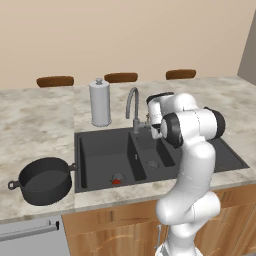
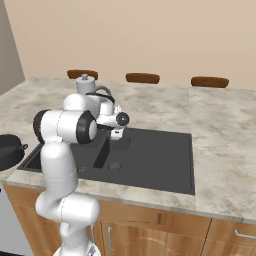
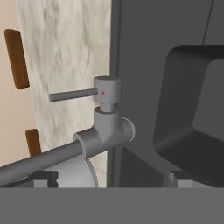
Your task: Dump the bell pepper from the pot into the sink. Then turn on the water and wash the bell pepper. Then turn off the water and put the bell pepper back in the pot.
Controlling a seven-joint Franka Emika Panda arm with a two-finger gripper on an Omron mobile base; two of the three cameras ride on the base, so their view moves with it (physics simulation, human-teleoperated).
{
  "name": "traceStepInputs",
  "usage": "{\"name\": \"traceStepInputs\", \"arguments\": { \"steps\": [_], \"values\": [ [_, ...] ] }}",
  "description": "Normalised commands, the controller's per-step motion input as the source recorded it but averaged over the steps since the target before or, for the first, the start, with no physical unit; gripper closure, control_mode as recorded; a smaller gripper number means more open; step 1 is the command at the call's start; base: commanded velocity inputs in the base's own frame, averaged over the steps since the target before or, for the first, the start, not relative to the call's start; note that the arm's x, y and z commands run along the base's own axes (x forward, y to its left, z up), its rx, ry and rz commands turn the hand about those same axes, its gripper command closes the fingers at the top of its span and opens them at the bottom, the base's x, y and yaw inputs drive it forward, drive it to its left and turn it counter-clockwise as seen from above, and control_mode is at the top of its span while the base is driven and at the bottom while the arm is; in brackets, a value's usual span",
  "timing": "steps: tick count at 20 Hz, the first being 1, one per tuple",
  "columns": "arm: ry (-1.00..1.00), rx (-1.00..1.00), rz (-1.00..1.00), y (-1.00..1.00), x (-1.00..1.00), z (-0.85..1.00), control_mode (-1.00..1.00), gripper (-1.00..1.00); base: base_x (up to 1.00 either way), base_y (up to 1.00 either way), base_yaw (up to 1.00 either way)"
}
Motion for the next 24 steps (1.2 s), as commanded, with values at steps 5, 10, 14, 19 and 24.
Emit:
{"name": "traceStepInputs", "arguments": {
  "steps": [5,10,14,19,24],
  "values": [
    [0.02,0.00,0.00,0.00,0.27,-0.11,-1.00,-1.00,0.00,0.00,0.00],
    [0.02,0.00,0.00,0.00,0.29,-0.10,-1.00,-1.00,0.00,0.00,0.00],
    [0.03,0.00,0.00,0.00,0.30,-0.13,-1.00,-1.00,0.00,0.00,0.00],
    [0.03,0.00,0.00,0.00,0.33,-0.15,-1.00,-1.00,0.00,0.00,0.00],
    [0.05,0.00,0.00,0.00,0.35,-0.16,-1.00,-1.00,0.00,0.00,0.00]
  ]
}}
